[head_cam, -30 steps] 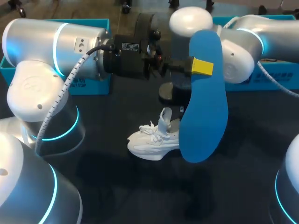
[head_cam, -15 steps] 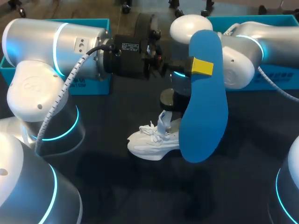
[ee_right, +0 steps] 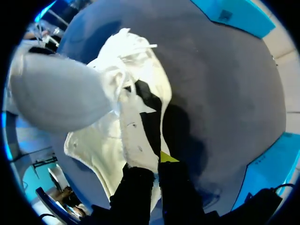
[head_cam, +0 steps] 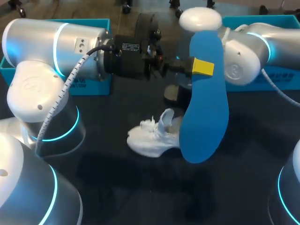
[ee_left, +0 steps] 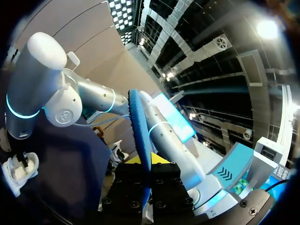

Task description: Take the shoe out of the shoebox, open the shoe tongue, remove and reinsert the insole, then place the shoe into the shoebox

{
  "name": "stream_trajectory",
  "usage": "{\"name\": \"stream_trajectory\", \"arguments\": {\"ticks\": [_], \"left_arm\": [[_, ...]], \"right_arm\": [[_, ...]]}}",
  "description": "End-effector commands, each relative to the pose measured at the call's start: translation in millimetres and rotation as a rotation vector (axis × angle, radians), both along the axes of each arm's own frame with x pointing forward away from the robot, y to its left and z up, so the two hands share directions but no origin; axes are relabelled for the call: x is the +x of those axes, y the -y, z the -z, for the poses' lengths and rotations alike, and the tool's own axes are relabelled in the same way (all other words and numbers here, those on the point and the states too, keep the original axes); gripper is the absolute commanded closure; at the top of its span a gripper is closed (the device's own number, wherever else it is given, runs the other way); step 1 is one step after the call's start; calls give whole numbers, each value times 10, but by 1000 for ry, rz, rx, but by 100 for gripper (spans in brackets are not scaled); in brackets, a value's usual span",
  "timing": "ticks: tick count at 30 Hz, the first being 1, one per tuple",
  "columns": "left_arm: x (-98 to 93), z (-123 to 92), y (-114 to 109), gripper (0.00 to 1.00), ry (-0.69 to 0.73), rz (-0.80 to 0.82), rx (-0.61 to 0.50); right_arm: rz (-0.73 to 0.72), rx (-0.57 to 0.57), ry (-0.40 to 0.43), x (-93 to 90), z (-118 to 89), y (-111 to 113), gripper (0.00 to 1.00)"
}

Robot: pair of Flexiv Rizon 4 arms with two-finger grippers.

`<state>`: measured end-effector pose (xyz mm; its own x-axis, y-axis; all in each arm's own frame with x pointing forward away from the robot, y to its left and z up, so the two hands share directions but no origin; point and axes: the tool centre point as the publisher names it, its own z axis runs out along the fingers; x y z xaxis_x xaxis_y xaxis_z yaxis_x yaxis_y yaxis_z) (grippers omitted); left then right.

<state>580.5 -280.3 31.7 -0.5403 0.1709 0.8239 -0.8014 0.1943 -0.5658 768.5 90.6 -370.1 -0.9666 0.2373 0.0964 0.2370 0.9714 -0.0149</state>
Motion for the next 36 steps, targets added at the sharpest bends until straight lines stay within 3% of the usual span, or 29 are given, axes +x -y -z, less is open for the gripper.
{"name": "stream_trajectory", "arguments": {"ticks": [1,11,17,25,31,36], "left_arm": [[-7,9,2,100,0,-1,0],[-7,9,2,100,0,-1,0],[-7,9,2,100,0,-1,0],[-7,9,2,100,0,-1,0],[-7,9,2,100,0,-1,0],[-7,9,2,100,0,-1,0]], "right_arm": [[60,-37,-30,20,-192,42,100],[330,0,-159,90,-221,3,100],[501,-33,-208,106,-404,-58,100],[751,32,-240,21,-452,-209,100],[918,-7,-272,-89,-524,-350,100],[974,-1,-261,-125,-587,-462,100]]}}
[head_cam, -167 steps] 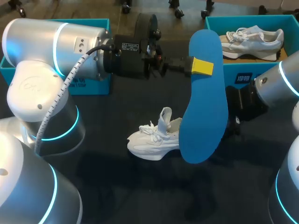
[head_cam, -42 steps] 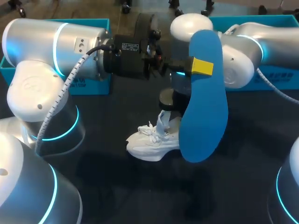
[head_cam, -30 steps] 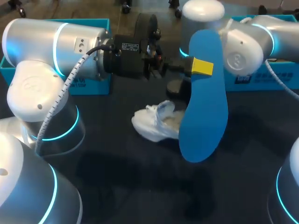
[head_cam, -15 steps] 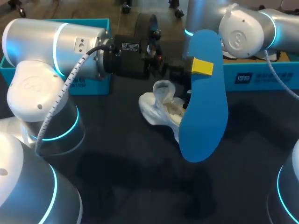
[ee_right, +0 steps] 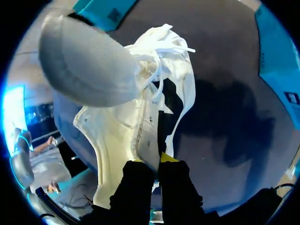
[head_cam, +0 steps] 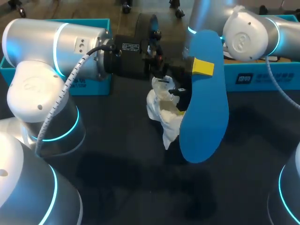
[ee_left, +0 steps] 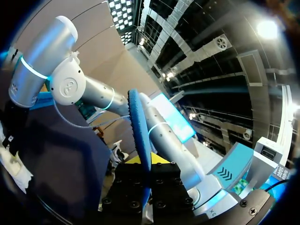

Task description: Take the shoe out of the shoebox, open the shoe tongue, remove and reinsert the insole, then place the shoe into the shoebox

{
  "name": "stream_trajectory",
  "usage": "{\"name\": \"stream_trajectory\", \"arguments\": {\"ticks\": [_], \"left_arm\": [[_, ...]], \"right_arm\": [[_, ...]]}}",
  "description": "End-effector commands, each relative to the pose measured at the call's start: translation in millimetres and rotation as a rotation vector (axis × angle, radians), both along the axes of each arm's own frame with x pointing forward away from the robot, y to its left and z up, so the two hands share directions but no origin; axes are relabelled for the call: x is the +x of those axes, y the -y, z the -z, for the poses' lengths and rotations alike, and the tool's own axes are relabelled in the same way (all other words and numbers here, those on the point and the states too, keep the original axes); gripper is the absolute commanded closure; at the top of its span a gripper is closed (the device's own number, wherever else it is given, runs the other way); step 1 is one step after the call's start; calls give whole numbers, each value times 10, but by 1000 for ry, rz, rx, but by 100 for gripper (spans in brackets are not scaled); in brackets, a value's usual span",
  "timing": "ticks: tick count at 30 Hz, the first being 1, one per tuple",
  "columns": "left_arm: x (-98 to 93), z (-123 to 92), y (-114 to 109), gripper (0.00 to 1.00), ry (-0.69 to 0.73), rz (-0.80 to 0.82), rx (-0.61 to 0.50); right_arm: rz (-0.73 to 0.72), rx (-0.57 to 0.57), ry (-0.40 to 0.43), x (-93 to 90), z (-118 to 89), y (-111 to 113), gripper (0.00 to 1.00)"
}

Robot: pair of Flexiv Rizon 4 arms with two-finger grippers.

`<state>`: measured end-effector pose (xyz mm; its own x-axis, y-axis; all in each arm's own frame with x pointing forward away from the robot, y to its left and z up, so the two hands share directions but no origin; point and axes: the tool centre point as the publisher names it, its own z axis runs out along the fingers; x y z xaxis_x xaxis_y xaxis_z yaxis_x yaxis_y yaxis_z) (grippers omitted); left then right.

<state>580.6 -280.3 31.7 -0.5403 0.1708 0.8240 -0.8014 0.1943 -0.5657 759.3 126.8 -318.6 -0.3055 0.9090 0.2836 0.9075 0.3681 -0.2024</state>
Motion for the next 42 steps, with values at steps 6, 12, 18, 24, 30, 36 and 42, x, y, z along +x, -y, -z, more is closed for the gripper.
{"name": "stream_trajectory", "arguments": {"ticks": [6,12,18,24,30,36,42], "left_arm": [[-8,9,2,100,0,-1,0],[-8,9,2,100,0,-1,0],[-8,9,2,100,0,-1,0],[-8,9,2,100,0,-1,0],[-8,9,2,100,0,-1,0],[-8,9,2,100,0,-1,0],[-8,9,2,100,0,-1,0]], "right_arm": [[47,6,34,-55,-72,-125,100],[47,6,34,-55,-72,-125,100],[47,6,34,-55,-72,-125,100],[143,12,33,-125,59,-164,100],[254,23,105,-184,115,-168,100],[285,70,145,-255,188,-195,100],[228,118,163,-344,284,-228,100]]}}
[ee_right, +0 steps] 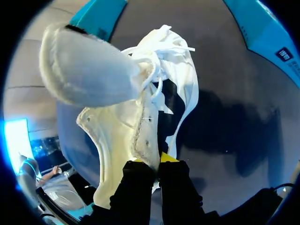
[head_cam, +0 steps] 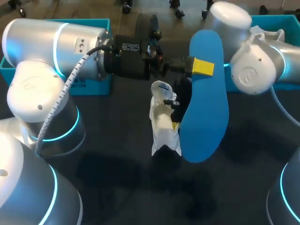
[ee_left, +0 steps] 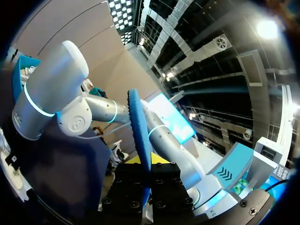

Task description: Take the shoe out of the shoebox, open the shoe tongue, remove and reinsert the insole, then place the shoe into the shoebox

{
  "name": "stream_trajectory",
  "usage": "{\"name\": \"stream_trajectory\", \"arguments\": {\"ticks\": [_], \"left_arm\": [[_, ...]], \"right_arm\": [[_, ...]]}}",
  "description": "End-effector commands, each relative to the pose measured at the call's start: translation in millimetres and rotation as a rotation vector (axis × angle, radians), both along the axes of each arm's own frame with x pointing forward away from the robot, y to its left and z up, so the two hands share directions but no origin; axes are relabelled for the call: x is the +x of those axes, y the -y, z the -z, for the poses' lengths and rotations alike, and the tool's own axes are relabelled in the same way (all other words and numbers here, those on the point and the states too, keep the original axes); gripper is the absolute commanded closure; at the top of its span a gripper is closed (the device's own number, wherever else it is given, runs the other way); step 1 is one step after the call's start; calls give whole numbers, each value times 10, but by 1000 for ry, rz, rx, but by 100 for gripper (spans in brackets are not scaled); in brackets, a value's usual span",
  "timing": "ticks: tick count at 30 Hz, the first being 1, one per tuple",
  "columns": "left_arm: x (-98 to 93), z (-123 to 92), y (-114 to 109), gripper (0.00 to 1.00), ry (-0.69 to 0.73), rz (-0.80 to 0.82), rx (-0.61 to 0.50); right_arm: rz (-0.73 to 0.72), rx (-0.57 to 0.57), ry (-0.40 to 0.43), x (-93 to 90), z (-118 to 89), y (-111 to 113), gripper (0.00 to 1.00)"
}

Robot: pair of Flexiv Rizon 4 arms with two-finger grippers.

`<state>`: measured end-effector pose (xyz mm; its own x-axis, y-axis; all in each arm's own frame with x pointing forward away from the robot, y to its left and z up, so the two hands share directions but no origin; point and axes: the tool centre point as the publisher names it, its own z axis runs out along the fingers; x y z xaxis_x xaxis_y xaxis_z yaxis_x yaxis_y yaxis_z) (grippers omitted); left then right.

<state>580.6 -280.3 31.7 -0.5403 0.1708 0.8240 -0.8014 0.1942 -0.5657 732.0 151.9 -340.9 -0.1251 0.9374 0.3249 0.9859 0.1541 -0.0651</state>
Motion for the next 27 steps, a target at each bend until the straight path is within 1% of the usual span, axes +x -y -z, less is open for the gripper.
{"name": "stream_trajectory", "arguments": {"ticks": [1,5,6,7,9,10,12,19,20,21,22,23,27], "left_arm": [[-8,9,2,100,0,-1,0],[-8,9,2,100,0,-1,0],[-8,9,2,100,0,-1,0],[-8,9,2,100,0,-1,0],[-8,9,2,100,0,-1,0],[-8,9,2,100,0,-1,0],[-8,9,2,100,0,-1,0],[-8,9,2,100,0,-1,0],[-8,9,2,100,0,-1,0],[-8,9,2,100,0,-1,0],[-8,9,2,100,0,-1,0],[-8,9,2,100,0,-1,0],[-8,9,2,100,0,-1,0]], "right_arm": [[-6,41,39,-84,84,26,100],[-7,42,37,-109,144,43,100],[-28,60,60,-121,193,50,100],[-39,65,65,-130,241,52,100],[-42,65,66,-133,265,54,100],[-40,79,56,-148,364,64,100],[-49,81,58,-161,415,62,100],[-58,94,50,-219,490,90,100],[-62,100,46,-220,490,92,97],[-65,102,42,-225,485,96,62],[-67,102,39,-229,476,98,51],[-68,101,39,-236,456,101,0],[-69,132,44,-281,316,115,0]]}}
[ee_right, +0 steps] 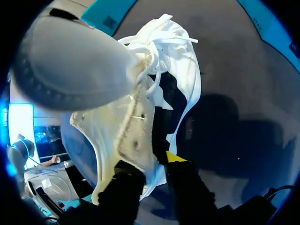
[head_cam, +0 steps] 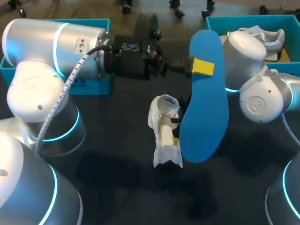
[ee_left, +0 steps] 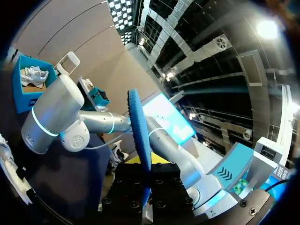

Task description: Take the shoe out of the shoebox, open the shoe tongue, remove and reinsert the insole, then place the shoe into the shoebox

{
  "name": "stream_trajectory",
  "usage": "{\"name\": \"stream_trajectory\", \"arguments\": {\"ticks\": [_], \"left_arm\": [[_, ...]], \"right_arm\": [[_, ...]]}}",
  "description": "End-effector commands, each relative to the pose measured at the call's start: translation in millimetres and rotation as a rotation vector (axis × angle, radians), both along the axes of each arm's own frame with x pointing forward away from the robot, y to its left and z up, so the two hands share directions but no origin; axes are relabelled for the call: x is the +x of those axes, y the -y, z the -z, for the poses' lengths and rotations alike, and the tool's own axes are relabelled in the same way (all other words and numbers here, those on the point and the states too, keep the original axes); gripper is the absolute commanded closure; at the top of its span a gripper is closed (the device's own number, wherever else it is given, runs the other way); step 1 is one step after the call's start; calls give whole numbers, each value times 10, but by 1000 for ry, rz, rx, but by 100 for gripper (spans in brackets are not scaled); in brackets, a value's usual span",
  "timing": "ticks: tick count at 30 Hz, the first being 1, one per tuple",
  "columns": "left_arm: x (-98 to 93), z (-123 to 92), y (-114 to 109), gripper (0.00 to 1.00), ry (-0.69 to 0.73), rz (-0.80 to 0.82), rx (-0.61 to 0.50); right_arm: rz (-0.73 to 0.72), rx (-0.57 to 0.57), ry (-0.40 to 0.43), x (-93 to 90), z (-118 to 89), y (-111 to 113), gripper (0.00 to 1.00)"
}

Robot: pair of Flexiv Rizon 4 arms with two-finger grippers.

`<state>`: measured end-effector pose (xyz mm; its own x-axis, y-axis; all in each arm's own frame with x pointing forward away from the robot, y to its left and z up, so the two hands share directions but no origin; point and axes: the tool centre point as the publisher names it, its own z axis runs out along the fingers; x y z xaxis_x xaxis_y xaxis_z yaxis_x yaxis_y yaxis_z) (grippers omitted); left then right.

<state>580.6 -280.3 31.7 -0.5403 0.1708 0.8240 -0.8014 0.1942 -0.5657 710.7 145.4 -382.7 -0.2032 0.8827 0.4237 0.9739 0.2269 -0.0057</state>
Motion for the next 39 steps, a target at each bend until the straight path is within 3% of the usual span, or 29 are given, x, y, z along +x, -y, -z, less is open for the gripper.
{"name": "stream_trajectory", "arguments": {"ticks": [1,13,20,35,39], "left_arm": [[-8,9,2,100,0,-1,0],[-8,9,2,100,0,-1,0],[-8,9,2,100,0,-1,0],[-8,9,2,100,0,-1,0],[-8,9,2,100,0,-1,0]], "right_arm": [[0,16,-11,-85,-145,50,0],[12,195,-2,-239,-700,105,0],[54,406,63,-216,-1008,195,0],[54,406,63,-216,-1008,195,0],[90,571,108,-199,-1130,232,0]]}}
